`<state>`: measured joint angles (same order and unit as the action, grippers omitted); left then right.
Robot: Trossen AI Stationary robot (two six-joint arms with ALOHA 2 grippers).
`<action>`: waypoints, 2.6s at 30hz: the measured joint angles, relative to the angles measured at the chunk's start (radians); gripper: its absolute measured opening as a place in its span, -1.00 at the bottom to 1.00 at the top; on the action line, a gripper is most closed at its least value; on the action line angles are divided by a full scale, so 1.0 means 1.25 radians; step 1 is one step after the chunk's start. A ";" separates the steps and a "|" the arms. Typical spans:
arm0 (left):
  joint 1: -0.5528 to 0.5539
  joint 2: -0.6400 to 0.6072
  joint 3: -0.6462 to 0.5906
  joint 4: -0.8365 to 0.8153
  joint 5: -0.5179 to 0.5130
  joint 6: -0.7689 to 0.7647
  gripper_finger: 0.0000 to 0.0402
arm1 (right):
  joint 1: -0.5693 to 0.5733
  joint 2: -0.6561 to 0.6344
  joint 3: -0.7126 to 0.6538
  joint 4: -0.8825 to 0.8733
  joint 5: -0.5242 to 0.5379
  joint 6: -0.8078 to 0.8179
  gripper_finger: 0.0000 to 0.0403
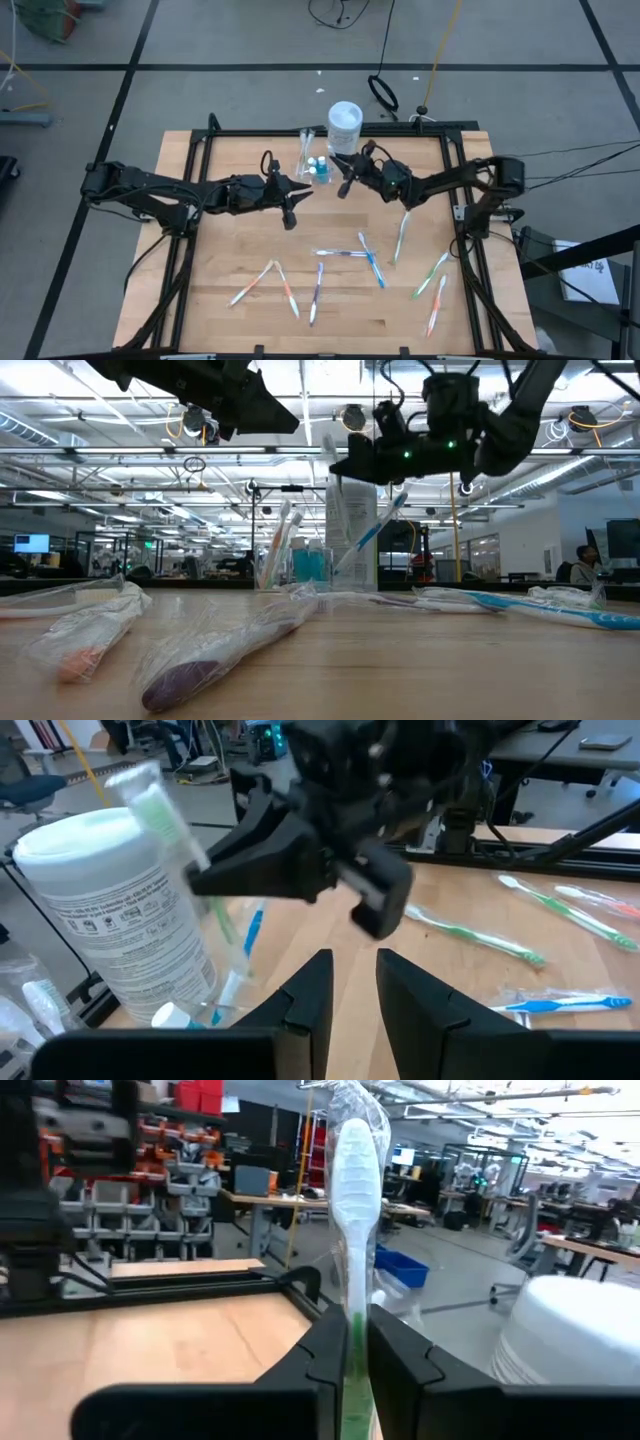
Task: Pick & Place toothbrushing station
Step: Put the green toothbrush into the transparent organizer, then adjust the blue toothbrush in the transparent organizer
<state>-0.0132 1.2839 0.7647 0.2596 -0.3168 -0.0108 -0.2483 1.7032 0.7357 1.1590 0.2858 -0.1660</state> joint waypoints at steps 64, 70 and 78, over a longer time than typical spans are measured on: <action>0.000 0.000 0.000 -0.026 0.000 -0.019 -0.56 | -0.008 -0.029 0.001 -0.139 0.002 -0.139 -0.16; 0.000 0.000 -0.001 -0.041 0.000 -0.019 -0.56 | 0.034 -0.183 0.001 -0.387 0.144 -0.165 -0.15; 0.000 0.000 -0.001 -0.039 0.000 -0.036 -0.56 | 0.030 -0.364 0.001 -0.790 0.210 0.029 -0.15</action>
<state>-0.0132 1.2835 0.7639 0.2103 -0.3164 -0.0553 -0.2111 1.2477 0.7365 0.1716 0.5480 -0.1292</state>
